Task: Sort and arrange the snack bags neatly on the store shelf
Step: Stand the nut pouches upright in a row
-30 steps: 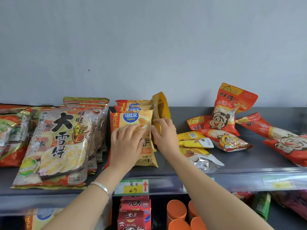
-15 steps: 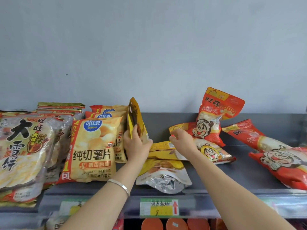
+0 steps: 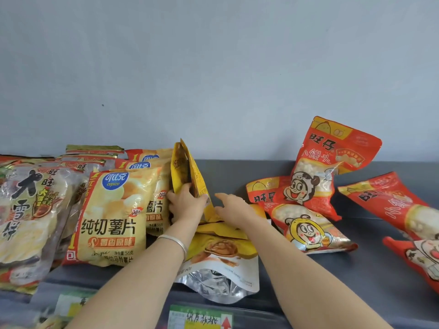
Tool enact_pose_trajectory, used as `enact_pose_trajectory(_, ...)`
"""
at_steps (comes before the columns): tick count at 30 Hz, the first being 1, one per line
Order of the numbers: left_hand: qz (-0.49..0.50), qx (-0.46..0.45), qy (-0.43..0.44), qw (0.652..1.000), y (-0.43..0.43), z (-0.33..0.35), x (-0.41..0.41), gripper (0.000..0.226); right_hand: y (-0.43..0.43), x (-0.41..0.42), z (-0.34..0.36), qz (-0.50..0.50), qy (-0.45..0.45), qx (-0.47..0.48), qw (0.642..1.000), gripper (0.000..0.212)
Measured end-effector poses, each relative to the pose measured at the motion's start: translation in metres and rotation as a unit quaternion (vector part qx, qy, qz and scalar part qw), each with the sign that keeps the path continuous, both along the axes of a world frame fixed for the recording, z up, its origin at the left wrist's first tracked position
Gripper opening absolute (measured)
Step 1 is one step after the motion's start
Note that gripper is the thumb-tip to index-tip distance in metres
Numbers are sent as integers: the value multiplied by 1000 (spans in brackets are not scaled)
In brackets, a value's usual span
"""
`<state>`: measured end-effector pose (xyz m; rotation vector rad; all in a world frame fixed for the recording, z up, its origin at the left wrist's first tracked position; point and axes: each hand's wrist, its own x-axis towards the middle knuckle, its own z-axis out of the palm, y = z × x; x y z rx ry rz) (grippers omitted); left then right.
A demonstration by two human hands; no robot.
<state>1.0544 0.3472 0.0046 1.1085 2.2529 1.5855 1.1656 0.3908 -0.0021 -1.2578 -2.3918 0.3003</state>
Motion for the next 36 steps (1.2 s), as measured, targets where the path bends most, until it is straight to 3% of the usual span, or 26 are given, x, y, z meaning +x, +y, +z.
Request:
enact_pose_trajectory(4, -5, 108, -50, 993, 2, -8, -13, 22, -2, 8, 1, 2, 48, 34, 998, 47)
enact_pose_trajectory(9, -103, 166, -53, 979, -10, -2, -10, 26, 1, 16, 12, -31, 114, 32, 993, 45)
enact_pose_trajectory(12, -159, 182, -101, 965, -7, 0, -7, 30, 1, 19, 15, -50, 201, 5, 978, 42)
enact_pose_trajectory(16, -178, 190, -169, 951, 2, 4, -10, 29, 4, 26, 18, -61, 265, -22, 962, 56)
enact_pose_trajectory(21, -172, 174, -69, 967, 16, 2, -2, 24, 10, 23, 9, -62, 240, -53, 967, 58)
enact_pose_trajectory(25, -242, 179, 17, 953, 24, -9, -4, 33, 18, 14, 0, -60, 231, -38, 970, 82)
enact_pose_trajectory(28, -273, 127, -56, 952, 21, -6, 1, 80, 13, 10, 3, 38, 346, -91, 933, 85)
enact_pose_trajectory(30, -298, 93, -106, 944, 26, -10, -1, 96, 9, 11, 5, 89, 400, -134, 902, 84)
enact_pose_trajectory(33, -347, 74, -116, 928, 27, -12, -3, 84, 7, 16, 7, 129, 419, -161, 884, 95)
enact_pose_trajectory(34, -350, 70, -112, 927, 25, -10, -2, 80, 5, 17, 8, 140, 427, -168, 877, 91)
enact_pose_trajectory(36, -347, 80, -84, 931, 22, -7, 0, 63, 3, 18, 11, 132, 454, -167, 865, 64)
